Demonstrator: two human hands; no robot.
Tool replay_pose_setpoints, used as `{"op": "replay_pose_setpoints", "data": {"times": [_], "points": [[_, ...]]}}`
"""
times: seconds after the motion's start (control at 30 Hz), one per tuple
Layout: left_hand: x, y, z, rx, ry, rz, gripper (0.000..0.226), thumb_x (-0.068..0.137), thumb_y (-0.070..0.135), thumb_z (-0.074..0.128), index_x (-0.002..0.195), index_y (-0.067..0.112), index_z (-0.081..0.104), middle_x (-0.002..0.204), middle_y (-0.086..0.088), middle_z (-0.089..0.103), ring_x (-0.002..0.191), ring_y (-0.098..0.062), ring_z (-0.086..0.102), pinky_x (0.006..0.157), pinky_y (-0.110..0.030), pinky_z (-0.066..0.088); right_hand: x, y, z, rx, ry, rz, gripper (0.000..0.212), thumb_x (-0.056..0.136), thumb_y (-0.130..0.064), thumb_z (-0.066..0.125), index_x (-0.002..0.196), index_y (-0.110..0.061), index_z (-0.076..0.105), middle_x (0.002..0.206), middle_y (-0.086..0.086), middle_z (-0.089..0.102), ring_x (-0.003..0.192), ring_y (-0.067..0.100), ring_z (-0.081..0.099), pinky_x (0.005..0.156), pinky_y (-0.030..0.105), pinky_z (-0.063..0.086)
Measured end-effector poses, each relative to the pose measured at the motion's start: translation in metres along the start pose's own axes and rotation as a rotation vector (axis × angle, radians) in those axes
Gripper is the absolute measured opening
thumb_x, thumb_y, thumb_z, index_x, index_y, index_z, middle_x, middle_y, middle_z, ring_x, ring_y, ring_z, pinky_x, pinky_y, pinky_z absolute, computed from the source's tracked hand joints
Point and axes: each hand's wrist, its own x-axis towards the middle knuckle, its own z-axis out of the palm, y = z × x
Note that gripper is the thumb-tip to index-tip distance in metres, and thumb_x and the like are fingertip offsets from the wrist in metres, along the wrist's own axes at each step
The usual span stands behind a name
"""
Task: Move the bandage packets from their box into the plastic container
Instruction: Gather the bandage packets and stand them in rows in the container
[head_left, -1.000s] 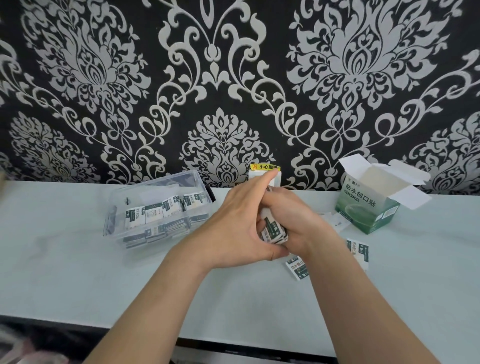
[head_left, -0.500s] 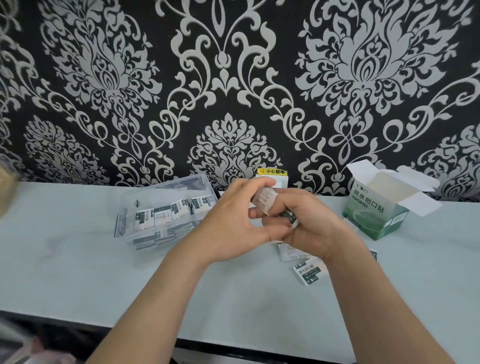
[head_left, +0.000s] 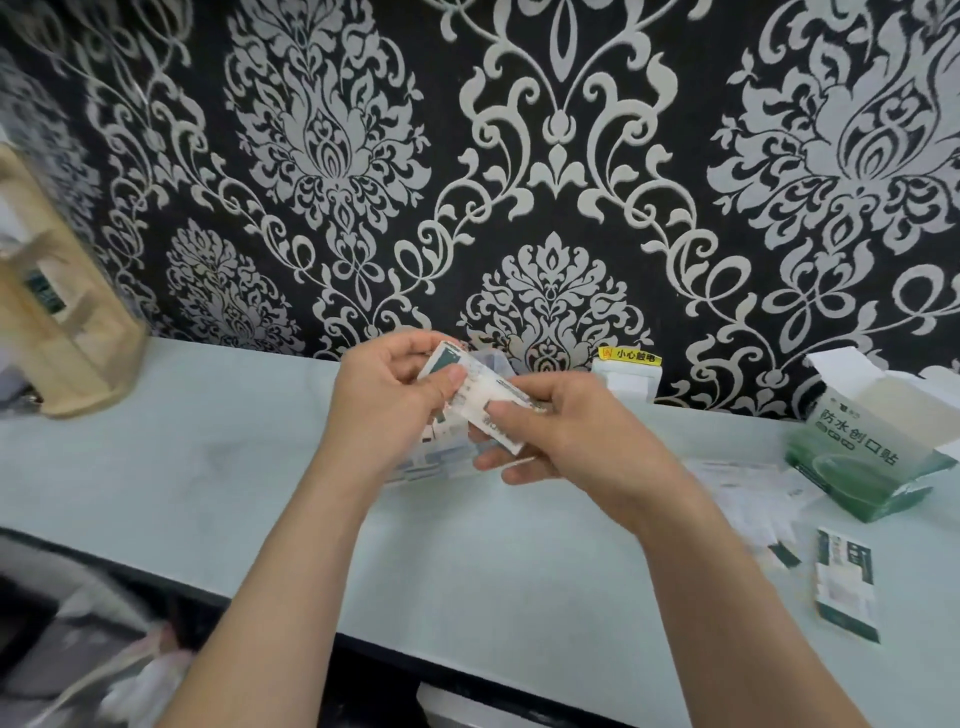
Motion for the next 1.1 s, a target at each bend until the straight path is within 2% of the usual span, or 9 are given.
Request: {"op": "replay_pose_setpoints", "data": {"times": [0.17, 0.37, 0.5, 0.6, 0.67, 0.73, 0.8, 1.03, 1.1], "points": [[0.004, -0.008, -0.031, -0.075, 0.071, -0.126, 0.024, 0.085, 0.010, 0.071, 0.109, 0.014, 0.067, 0.060, 0.002, 0.064, 0.050, -0.007, 0.051, 0.050, -0.019, 0.045, 0.027, 0.003, 0.042, -0.153, 0.088, -0.041, 0.018, 0.096, -0.012, 0.053, 0.089, -0.013, 0.069, 0.082, 0.015, 0.074, 0.068, 0.017, 0.068, 0.060, 0.026, 0.053], [0.012, -0.009, -0.047, 0.035, 0.094, -0.089, 0.010, 0.086, 0.007, 0.070, 0.096, 0.008, 0.069, 0.053, 0.005, 0.063, 0.046, -0.006, 0.049, 0.046, -0.017, 0.043, 0.049, -0.009, 0.055, -0.458, 0.196, -0.143, 0.034, 0.090, -0.029, 0.060, 0.077, 0.002, 0.066, 0.055, 0.001, 0.043, 0.049, 0.010, 0.032, 0.050, 0.025, 0.030], [0.022, -0.013, -0.054, 0.075, 0.082, -0.081, 0.013, 0.088, 0.007, 0.068, 0.100, 0.009, 0.070, 0.059, -0.001, 0.066, 0.048, -0.009, 0.052, 0.049, -0.020, 0.047, 0.072, -0.026, 0.052, -0.511, 0.106, -0.076, 0.030, 0.087, -0.023, 0.065, 0.091, 0.007, 0.066, 0.065, 0.009, 0.046, 0.058, 0.018, 0.037, 0.058, 0.030, 0.034], [0.031, -0.025, -0.063, 0.192, 0.140, -0.068, 0.023, 0.091, 0.016, 0.064, 0.114, 0.017, 0.068, 0.085, -0.001, 0.072, 0.066, -0.009, 0.061, 0.065, -0.027, 0.053, 0.092, -0.028, 0.048, -0.468, 0.085, 0.056, 0.030, 0.084, -0.017, 0.069, 0.099, 0.009, 0.065, 0.074, 0.008, 0.049, 0.063, 0.020, 0.039, 0.057, 0.029, 0.036], [0.033, -0.033, -0.072, 0.438, 0.186, -0.068, 0.027, 0.092, 0.025, 0.062, 0.119, 0.025, 0.064, 0.098, 0.006, 0.066, 0.082, -0.010, 0.059, 0.078, -0.030, 0.049, 0.104, -0.026, 0.048, -0.482, 0.088, 0.149, 0.030, 0.084, -0.013, 0.069, 0.102, 0.011, 0.063, 0.068, 0.009, 0.047, 0.056, 0.019, 0.037, 0.054, 0.027, 0.036], [0.030, -0.041, -0.077, 0.588, 0.160, -0.131, 0.028, 0.092, 0.024, 0.061, 0.120, 0.027, 0.063, 0.105, 0.002, 0.061, 0.089, -0.015, 0.055, 0.081, -0.030, 0.044, 0.113, -0.022, 0.055, -0.559, 0.083, 0.234, 0.019, 0.085, -0.011, 0.068, 0.087, 0.007, 0.064, 0.048, 0.005, 0.044, 0.039, 0.015, 0.036, 0.050, 0.025, 0.036], [0.028, -0.048, -0.079, 0.609, 0.118, -0.184, 0.026, 0.091, 0.020, 0.060, 0.117, 0.023, 0.065, 0.103, 0.000, 0.057, 0.087, -0.017, 0.054, 0.078, -0.028, 0.043, 0.123, -0.015, 0.065, -0.629, 0.053, 0.291, 0.017, 0.085, -0.008, 0.067, 0.074, -0.004, 0.055, 0.046, 0.002, 0.046, 0.030, 0.011, 0.039, 0.043, 0.020, 0.036], [0.029, -0.058, -0.082, 0.532, 0.115, -0.204, 0.024, 0.091, 0.015, 0.059, 0.112, 0.021, 0.069, 0.086, 0.011, 0.053, 0.079, -0.016, 0.056, 0.070, -0.026, 0.043, 0.140, 0.005, 0.093, -0.704, 0.032, 0.368, 0.009, 0.089, -0.001, 0.058, 0.081, -0.003, 0.054, 0.077, 0.016, 0.061, 0.051, 0.021, 0.064, 0.042, 0.022, 0.050], [0.029, -0.059, -0.082, 0.522, 0.112, -0.204, 0.025, 0.091, 0.015, 0.059, 0.113, 0.021, 0.069, 0.084, 0.014, 0.052, 0.075, -0.014, 0.056, 0.069, -0.025, 0.043, 0.141, 0.008, 0.096, -0.788, 0.050, 0.342, 0.013, 0.089, -0.002, 0.055, 0.077, -0.006, 0.053, 0.071, 0.013, 0.061, 0.051, 0.022, 0.064, 0.041, 0.023, 0.048]]}}
